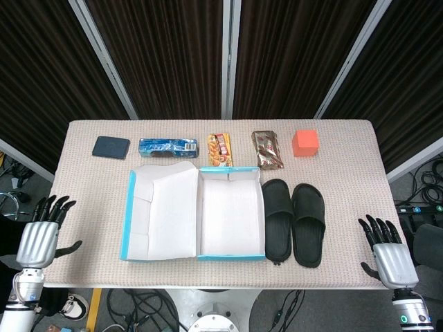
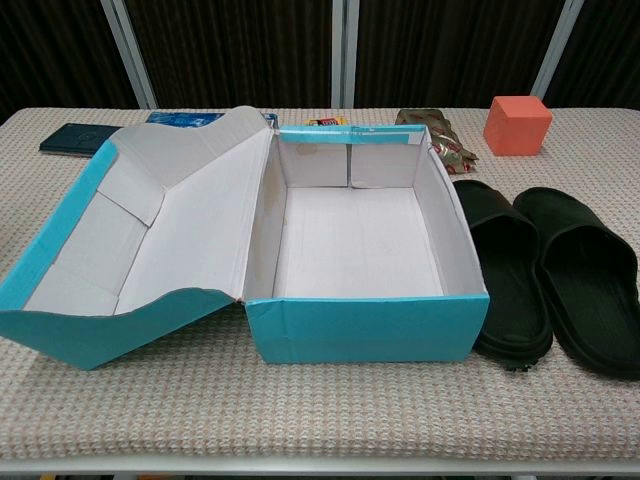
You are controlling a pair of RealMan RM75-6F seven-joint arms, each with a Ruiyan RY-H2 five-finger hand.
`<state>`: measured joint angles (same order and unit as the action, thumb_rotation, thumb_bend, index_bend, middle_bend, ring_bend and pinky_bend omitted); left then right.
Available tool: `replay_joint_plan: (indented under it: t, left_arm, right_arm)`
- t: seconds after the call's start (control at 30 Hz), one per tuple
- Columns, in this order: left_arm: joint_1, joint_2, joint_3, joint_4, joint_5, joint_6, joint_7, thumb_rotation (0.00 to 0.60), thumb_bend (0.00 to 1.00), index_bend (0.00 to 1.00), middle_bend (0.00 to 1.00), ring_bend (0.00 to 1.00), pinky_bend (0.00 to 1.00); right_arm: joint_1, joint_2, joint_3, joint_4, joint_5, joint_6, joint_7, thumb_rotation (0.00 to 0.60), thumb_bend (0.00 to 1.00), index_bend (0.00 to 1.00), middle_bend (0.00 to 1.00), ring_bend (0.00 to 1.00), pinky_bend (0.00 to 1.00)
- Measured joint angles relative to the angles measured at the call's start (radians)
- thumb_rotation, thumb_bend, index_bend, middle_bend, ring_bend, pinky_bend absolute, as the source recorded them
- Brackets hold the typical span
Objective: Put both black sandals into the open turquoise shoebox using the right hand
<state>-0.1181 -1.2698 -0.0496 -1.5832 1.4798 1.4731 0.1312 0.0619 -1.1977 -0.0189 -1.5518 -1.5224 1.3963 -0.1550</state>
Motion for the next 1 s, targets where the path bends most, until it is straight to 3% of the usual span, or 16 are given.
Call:
replay_joint_plan:
  t: [0.3, 0.63, 1.0]
  left_arm:
    - [-0.005, 0.010, 0.007, -0.010, 0.000, -0.017, 0.002, 0.600, 0.09, 0.16, 0.10, 0.03, 0.04]
    - [-0.005, 0.003, 0.006, -0.005, 0.006, -0.008, 0.004, 0.600, 0.09, 0.16, 0.10, 0.03, 0.04]
    - [-0.005, -0.001, 0.005, 0.002, 0.011, -0.002, -0.006, 0.600, 0.09, 0.16, 0.10, 0.03, 0.04]
  right_arm:
    - [0.008, 0.003, 0.000, -0.003, 0.006, -0.019, 0.010, 0.600, 0.06, 0.00, 0.00, 0.00, 0.00]
    - [0.042, 0.072, 0.007, -0.079, 0.038, -0.091, 0.064, 0.600, 0.06, 0.00, 0.00, 0.00, 0.00]
    - [0.165, 0.151, 0.069, -0.147, 0.099, -0.250, 0.077, 0.600, 0.06, 0.00, 0.00, 0.00, 0.00]
